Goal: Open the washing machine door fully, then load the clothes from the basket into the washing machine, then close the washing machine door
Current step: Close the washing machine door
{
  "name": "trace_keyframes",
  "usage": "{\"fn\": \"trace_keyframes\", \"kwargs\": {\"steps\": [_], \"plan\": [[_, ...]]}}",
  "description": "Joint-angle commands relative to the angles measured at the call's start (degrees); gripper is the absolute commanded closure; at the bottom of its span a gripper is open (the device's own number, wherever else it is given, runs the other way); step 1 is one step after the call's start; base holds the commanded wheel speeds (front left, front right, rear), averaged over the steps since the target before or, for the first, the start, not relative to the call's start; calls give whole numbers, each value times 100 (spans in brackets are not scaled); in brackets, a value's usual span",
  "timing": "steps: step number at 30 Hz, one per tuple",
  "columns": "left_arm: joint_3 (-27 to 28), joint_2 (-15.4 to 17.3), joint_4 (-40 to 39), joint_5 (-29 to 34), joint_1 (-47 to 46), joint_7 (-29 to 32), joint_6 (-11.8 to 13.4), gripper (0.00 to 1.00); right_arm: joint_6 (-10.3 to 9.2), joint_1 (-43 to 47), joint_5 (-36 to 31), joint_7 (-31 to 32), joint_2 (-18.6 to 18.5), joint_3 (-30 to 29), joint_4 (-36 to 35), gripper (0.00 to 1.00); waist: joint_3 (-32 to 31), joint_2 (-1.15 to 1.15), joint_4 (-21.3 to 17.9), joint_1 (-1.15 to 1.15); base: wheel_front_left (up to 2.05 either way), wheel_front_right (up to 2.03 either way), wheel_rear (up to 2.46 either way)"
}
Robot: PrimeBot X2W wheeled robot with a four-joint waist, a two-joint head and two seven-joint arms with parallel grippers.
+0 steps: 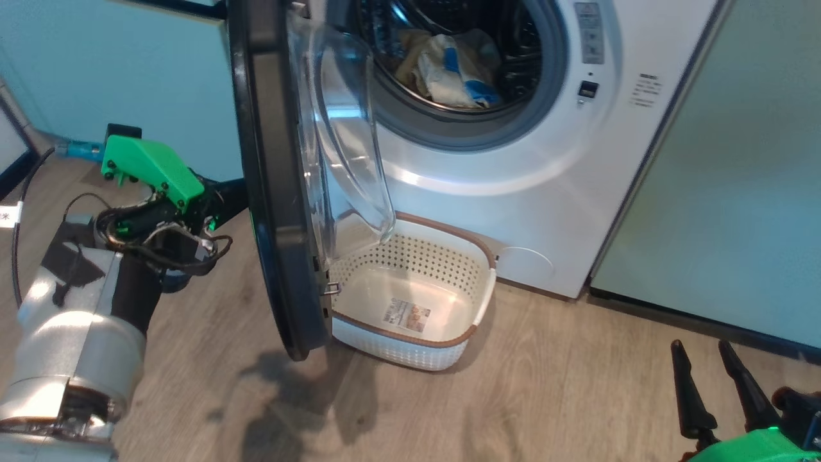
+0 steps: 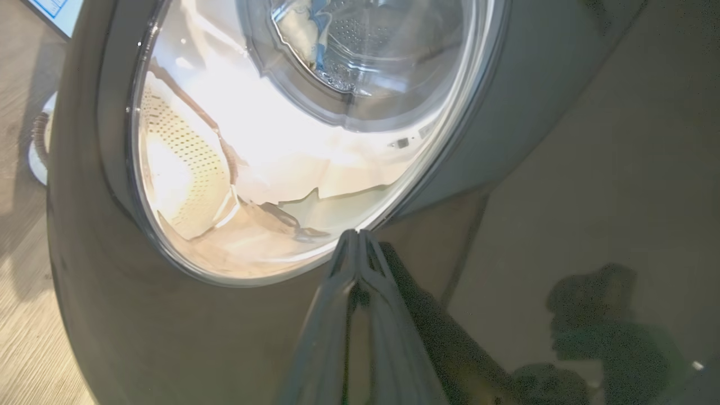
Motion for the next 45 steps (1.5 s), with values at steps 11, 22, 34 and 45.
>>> {"fn": "trace_keyframes", "kwargs": {"steps": [11, 22, 34, 45], "plan": [[151, 143, -385, -221, -104, -172, -34, 100, 10, -268, -16, -38, -139, 131, -158, 0, 82, 0, -780, 0, 0, 0, 0], [127, 159, -453, -303, -56, -307, -34, 100, 10, -269, -8, -38, -181, 176, -149, 0, 125, 0, -1597, 0, 0, 0, 0], [146, 221, -392, -337, -51, -642, -34, 100, 10, -269, 22, -38, -207, 269, -133, 0, 195, 0, -2433, 0, 0, 0, 0], [43, 248, -402, -277, -48, -952, -34, 100, 10, -190, 22, -38, -159, 162, -155, 0, 208, 0, -2440, 0, 0, 0, 0]]}}
